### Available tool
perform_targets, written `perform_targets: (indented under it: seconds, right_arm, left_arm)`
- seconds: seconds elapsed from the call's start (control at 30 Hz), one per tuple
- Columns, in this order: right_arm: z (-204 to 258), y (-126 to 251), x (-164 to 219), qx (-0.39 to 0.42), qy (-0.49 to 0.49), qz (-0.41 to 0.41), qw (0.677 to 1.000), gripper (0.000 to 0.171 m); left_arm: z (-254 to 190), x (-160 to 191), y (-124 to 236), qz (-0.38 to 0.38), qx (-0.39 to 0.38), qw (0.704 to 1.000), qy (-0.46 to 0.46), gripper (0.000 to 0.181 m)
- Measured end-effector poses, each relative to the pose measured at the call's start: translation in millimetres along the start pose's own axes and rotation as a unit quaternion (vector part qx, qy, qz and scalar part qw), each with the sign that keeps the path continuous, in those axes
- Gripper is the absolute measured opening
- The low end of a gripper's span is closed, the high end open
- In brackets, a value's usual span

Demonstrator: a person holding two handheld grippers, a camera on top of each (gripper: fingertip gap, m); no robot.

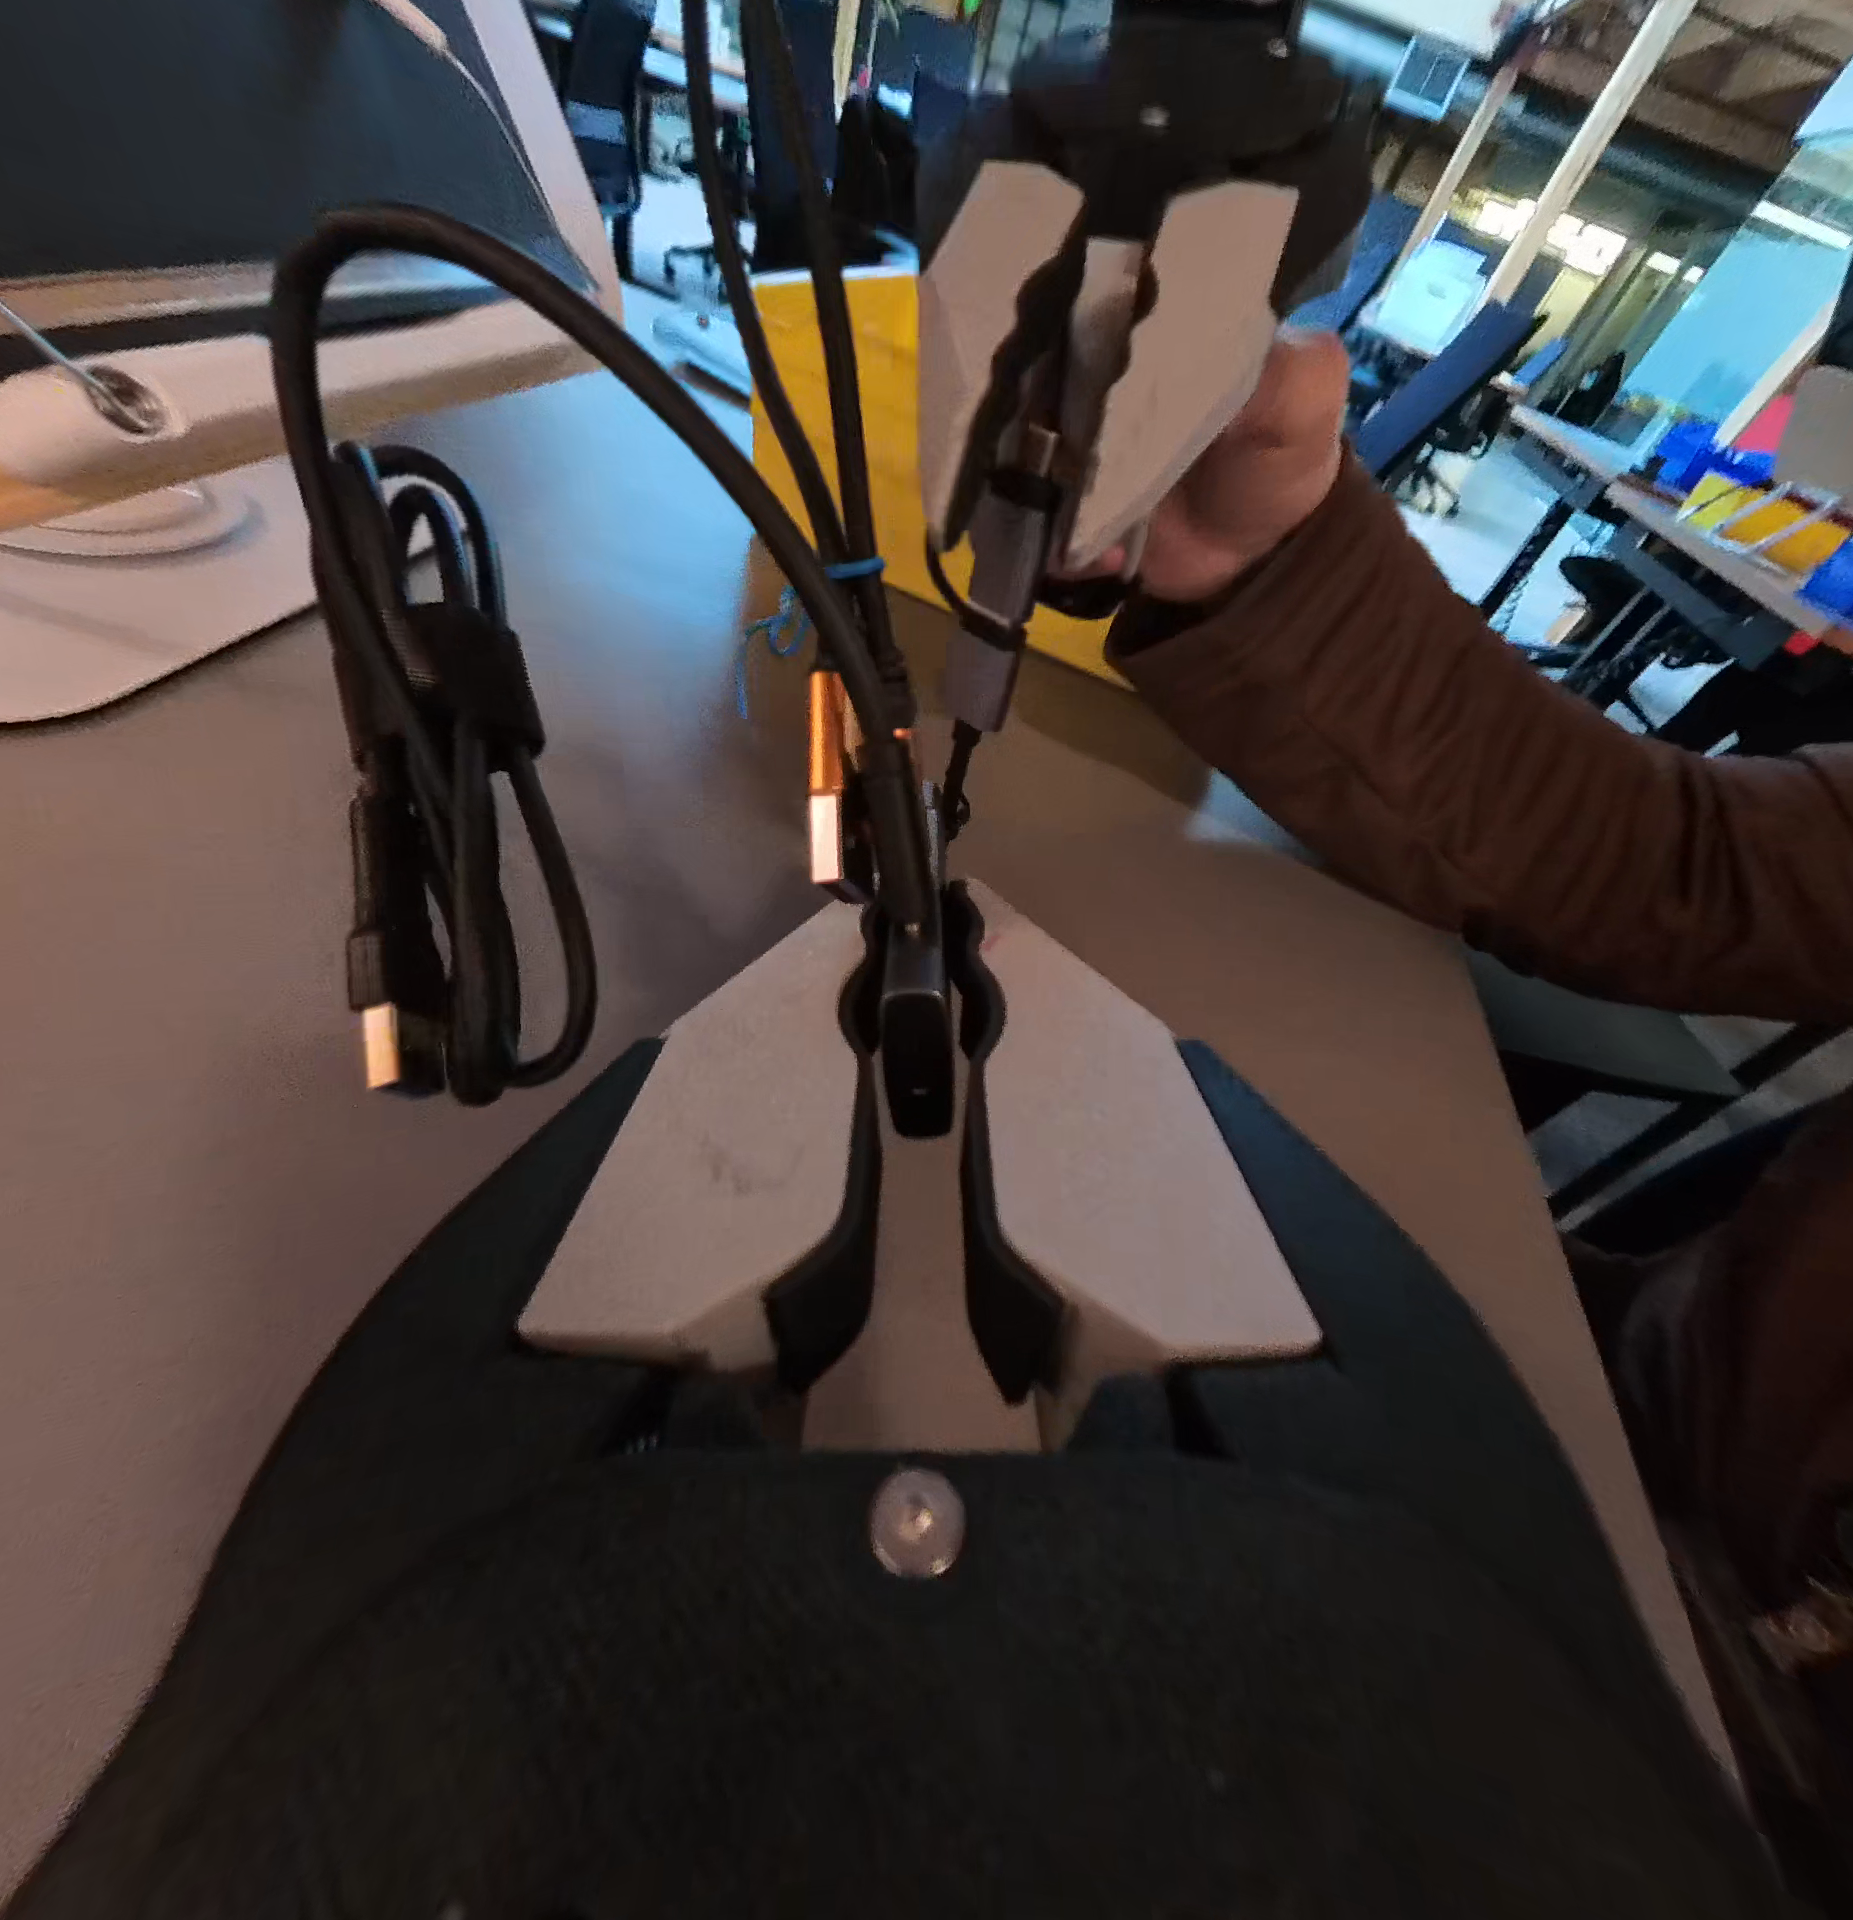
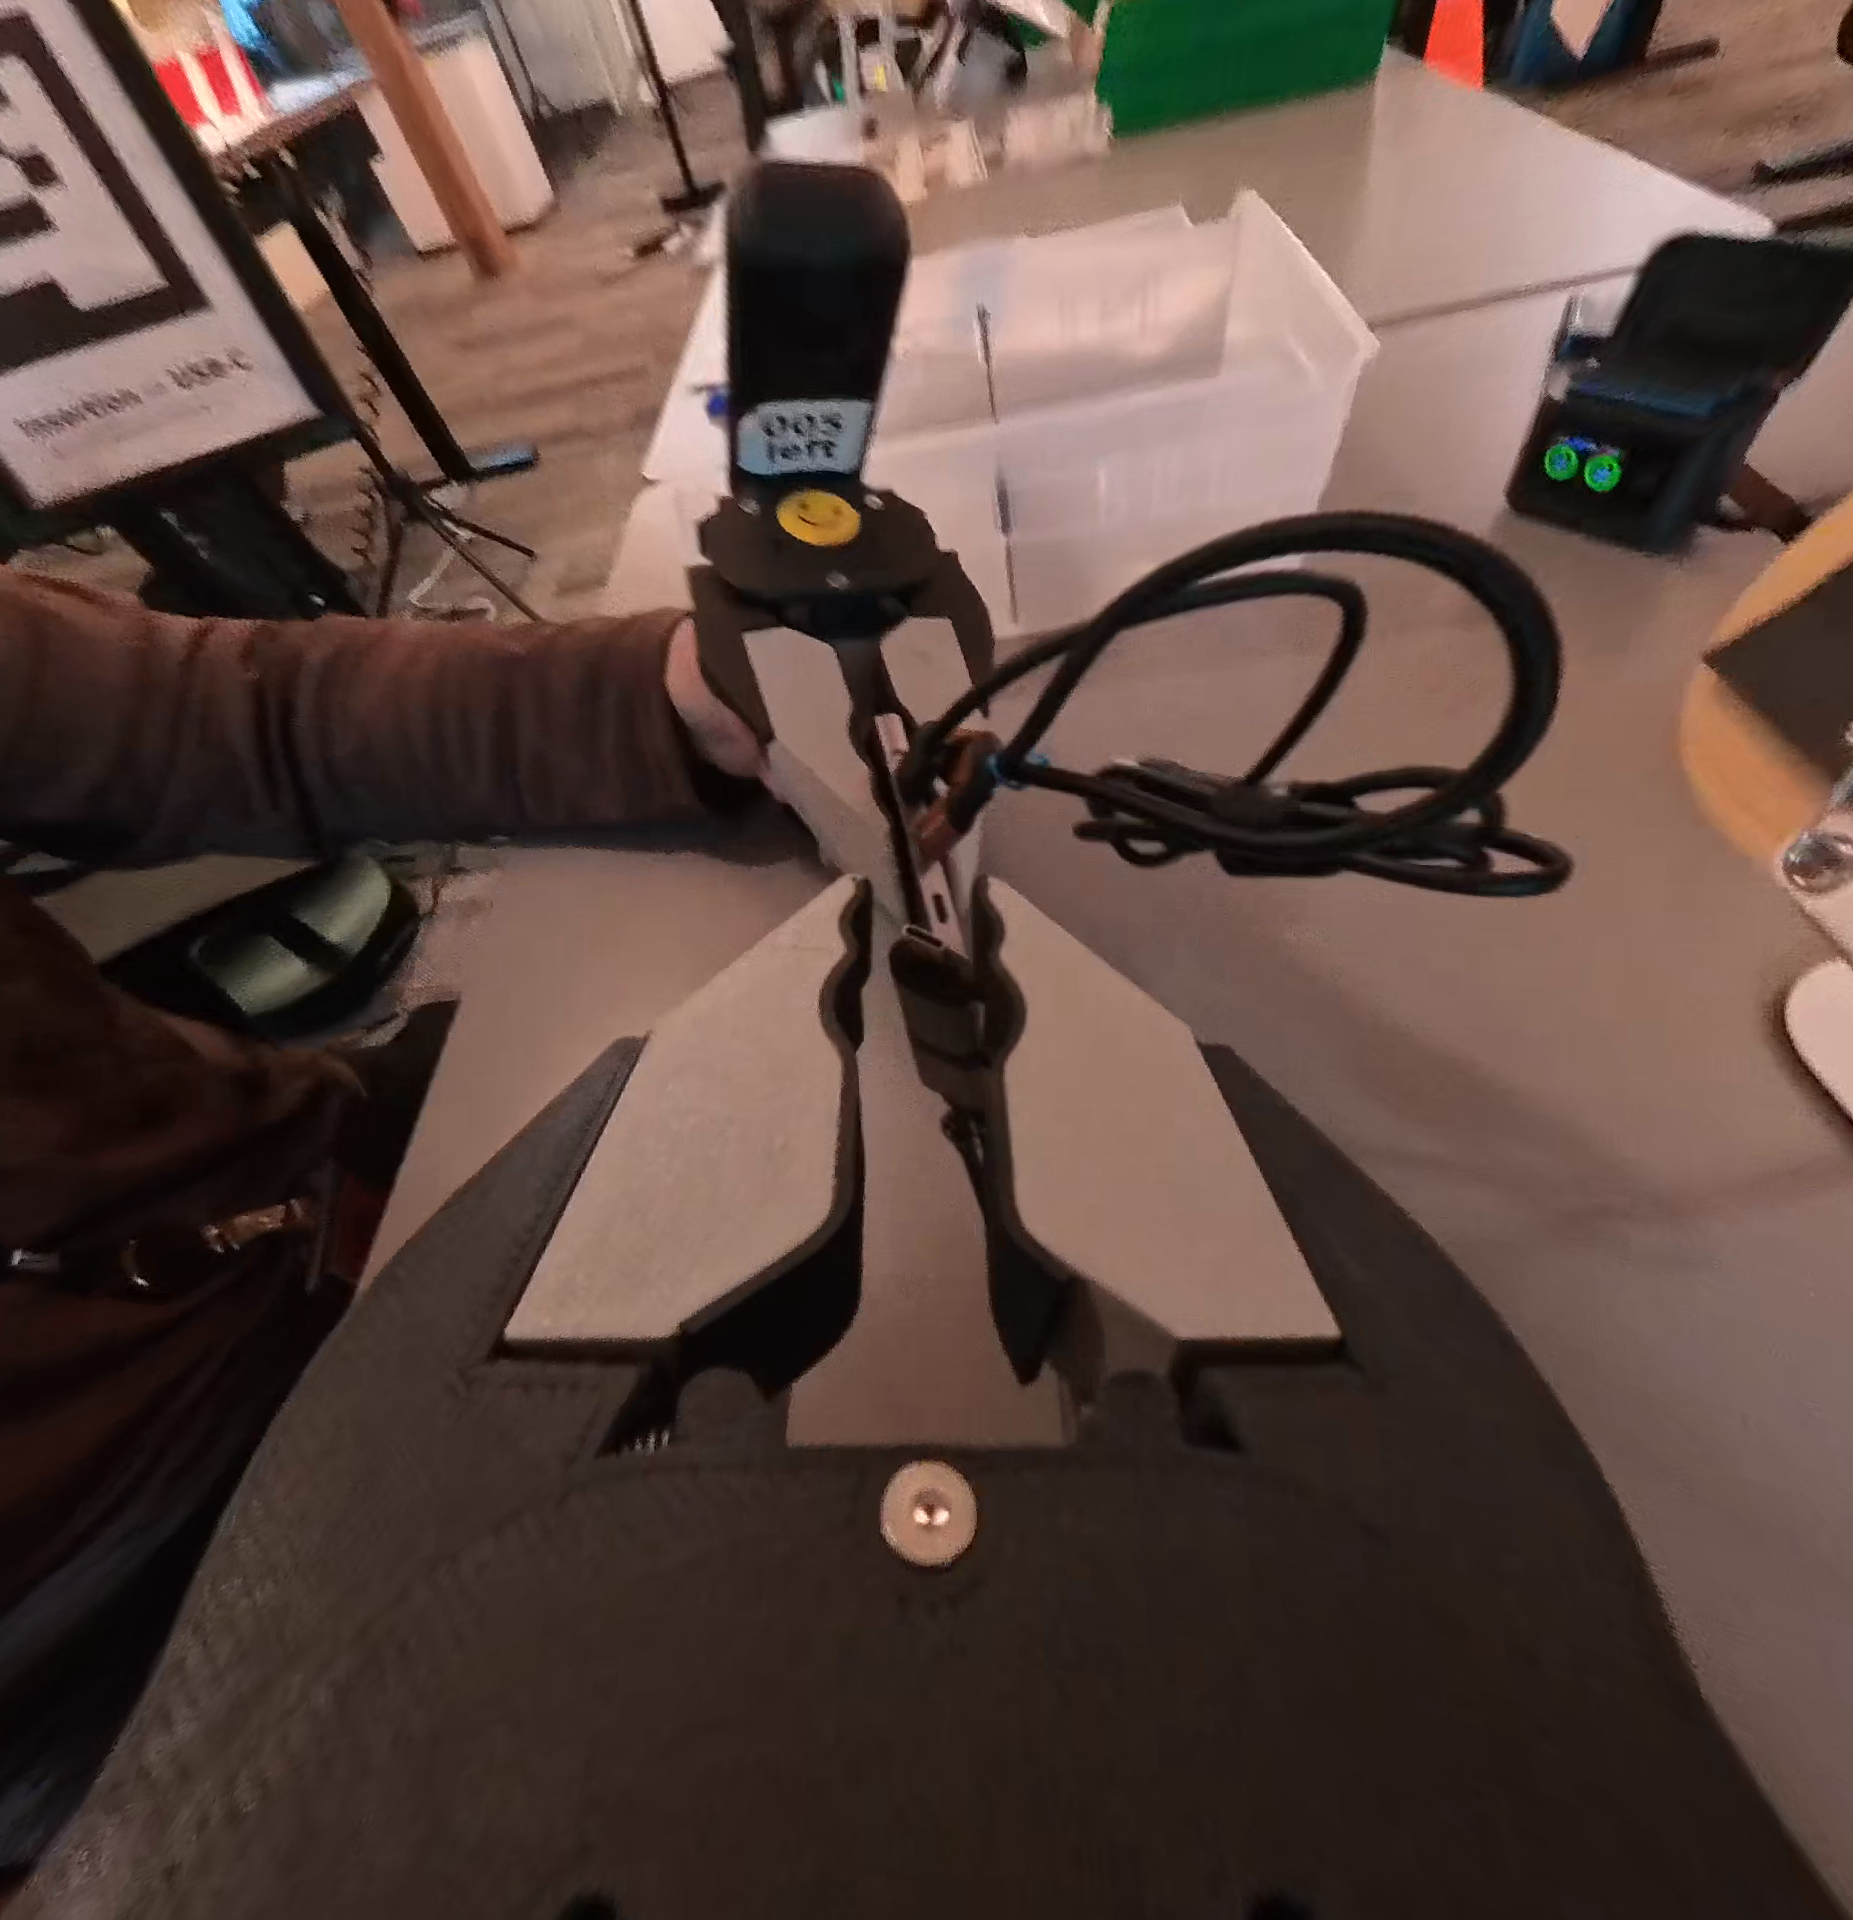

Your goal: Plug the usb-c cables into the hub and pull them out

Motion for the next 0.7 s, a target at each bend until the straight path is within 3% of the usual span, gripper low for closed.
perform_targets:
  seconds: [0.1,0.23,0.37,0.4,0.57,0.7]
  right_arm:
    - [8.9,-7.0,-4.3,-0.028,0.012,-0.008,0.999,0.021]
    - [14.6,-16.4,-12.6,-0.001,0.032,-0.012,0.999,0.028]
    - [32.4,-1.9,-18.9,-0.087,0.078,-0.084,0.99,0.005]
    - [31.8,1.4,-19.1,-0.094,0.073,-0.093,0.989,0.006]
    - [19.1,-10.6,-13.9,-0.049,0.033,-0.046,0.997,0.018]
    - [-0.6,-28.0,-7.3,0.053,-0.016,0.01,0.998,0.018]
  left_arm:
    - [-1.3,-0.8,0.0,-0.008,-0.004,1.0,-0.007,0.007]
    - [-0.4,-1.8,-1.4,-0.008,-0.036,0.999,-0.009,0.007]
    - [2.2,-2.3,1.8,-0.024,-0.036,0.999,0.0,0.007]
    - [2.3,-2.4,2.7,-0.028,-0.034,0.999,-0.001,0.007]
    - [0.2,-3.4,2.4,-0.032,-0.036,0.999,-0.016,0.006]
    - [-4.8,-4.1,-0.3,-0.031,-0.032,0.998,-0.039,0.007]
Point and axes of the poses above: each gripper's, where its closed fingertips meet, y back along the fingers, x out of its underside, z = x × y across the jaws, the point moved 9 cm from there along y, back along the fingers, and after that the axes turned 15 degrees about z, right-handed, at the moved point
